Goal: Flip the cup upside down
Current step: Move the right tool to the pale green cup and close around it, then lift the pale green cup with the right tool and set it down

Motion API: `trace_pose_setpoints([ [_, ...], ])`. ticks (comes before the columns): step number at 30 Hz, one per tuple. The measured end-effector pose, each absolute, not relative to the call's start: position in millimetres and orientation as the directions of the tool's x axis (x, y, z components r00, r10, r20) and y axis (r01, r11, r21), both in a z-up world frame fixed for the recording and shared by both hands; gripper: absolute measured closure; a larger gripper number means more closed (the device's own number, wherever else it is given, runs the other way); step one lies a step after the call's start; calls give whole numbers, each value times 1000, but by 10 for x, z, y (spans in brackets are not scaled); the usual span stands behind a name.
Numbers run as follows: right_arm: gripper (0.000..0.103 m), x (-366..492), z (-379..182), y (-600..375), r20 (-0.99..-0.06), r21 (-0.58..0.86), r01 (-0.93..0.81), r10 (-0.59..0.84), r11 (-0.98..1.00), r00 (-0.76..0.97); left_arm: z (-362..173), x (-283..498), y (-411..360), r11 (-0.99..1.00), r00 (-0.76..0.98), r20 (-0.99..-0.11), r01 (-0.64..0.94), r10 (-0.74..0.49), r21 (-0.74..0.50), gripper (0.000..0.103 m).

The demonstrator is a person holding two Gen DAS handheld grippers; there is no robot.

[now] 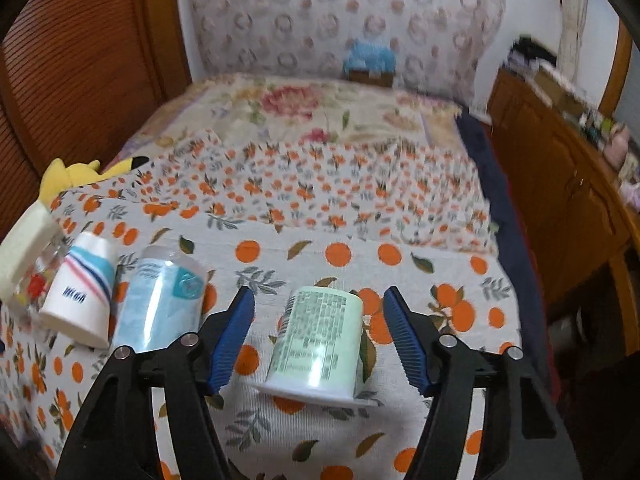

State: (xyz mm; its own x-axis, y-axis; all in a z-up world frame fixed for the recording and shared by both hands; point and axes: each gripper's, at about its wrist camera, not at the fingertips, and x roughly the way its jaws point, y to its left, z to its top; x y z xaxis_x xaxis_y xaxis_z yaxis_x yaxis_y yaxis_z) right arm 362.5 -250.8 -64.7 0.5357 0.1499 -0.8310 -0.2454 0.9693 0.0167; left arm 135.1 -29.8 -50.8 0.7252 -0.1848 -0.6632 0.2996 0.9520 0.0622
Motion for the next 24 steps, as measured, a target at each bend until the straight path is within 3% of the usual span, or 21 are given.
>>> trace_pose_setpoints([
  [3,38,3716,-717,-2513,-857,28,-223,138,974,497,-528,1425,-314,947,715,-671,316,-195,62,8],
  [9,51,3792,-849,-2449,-905,-8,-224,88,975,416,-608,1507,-318,946,693,-685,324,-223,19,8],
  [17,52,3406,-608,-2423,-893,-22,-286,110,958,437,-653,1359,-292,948,686,-686,318,-243,-17,8],
  [24,52,2844,-384,-2244,-870,37,-378,215,925,443,-588,1130,-97,964,709,-671,265,-215,-29,8],
])
